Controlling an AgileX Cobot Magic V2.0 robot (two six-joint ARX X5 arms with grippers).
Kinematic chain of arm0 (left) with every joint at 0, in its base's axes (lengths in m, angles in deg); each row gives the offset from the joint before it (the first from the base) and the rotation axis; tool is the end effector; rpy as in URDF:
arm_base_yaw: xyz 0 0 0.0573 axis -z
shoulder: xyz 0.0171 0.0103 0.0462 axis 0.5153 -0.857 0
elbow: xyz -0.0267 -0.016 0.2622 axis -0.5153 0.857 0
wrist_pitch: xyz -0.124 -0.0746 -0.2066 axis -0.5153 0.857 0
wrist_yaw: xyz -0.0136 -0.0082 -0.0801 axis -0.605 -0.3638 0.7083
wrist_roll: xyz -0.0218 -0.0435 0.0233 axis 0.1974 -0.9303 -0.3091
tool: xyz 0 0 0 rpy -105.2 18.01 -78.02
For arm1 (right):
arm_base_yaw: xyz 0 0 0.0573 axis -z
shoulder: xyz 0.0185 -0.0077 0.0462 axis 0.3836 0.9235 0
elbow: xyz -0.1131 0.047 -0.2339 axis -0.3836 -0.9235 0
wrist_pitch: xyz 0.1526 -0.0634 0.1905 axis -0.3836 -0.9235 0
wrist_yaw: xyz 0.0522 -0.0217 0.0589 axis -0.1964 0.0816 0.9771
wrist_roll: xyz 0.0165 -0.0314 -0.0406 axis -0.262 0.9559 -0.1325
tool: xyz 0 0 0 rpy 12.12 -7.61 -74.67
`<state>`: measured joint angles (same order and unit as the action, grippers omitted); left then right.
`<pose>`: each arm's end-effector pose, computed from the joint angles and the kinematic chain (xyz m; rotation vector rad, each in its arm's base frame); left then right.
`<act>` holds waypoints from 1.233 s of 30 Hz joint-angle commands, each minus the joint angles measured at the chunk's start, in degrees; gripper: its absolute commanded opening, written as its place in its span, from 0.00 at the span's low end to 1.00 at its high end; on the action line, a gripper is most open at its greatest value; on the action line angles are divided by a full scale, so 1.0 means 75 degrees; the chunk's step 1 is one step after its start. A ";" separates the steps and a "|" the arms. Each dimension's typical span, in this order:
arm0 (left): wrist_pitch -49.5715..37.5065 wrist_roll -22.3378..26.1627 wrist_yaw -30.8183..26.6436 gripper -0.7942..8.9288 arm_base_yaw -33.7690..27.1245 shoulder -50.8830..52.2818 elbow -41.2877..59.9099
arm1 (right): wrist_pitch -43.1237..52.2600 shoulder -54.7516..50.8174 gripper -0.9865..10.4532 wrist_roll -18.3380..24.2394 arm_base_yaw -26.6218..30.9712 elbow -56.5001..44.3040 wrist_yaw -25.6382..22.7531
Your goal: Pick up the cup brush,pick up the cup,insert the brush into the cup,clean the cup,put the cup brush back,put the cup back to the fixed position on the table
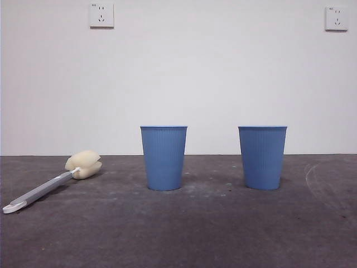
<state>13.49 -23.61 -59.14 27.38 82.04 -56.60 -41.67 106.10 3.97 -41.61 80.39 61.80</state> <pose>0.0963 0.0036 0.1517 0.1495 0.1710 -0.0357 0.1079 0.0427 0.3071 -0.0977 0.9627 0.4852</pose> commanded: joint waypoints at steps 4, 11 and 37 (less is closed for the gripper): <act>-0.0055 -0.0073 -0.0003 0.08 -0.0026 -0.0125 0.0020 | 0.0047 0.0035 0.09 0.0029 -0.0020 -0.0012 -0.0023; -0.0052 -0.0073 -0.0006 0.08 -0.0026 -0.0356 0.0020 | 0.0256 -0.0134 0.09 0.0434 -0.0093 -0.0023 -0.0761; -0.0055 -0.0073 -0.0003 0.08 -0.0026 -0.1169 0.0020 | 0.7309 -0.5103 0.09 0.0688 0.2696 -0.5974 0.0192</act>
<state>13.49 -23.64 -59.14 27.38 73.37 -56.60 12.71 68.42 8.83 -21.45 37.07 63.46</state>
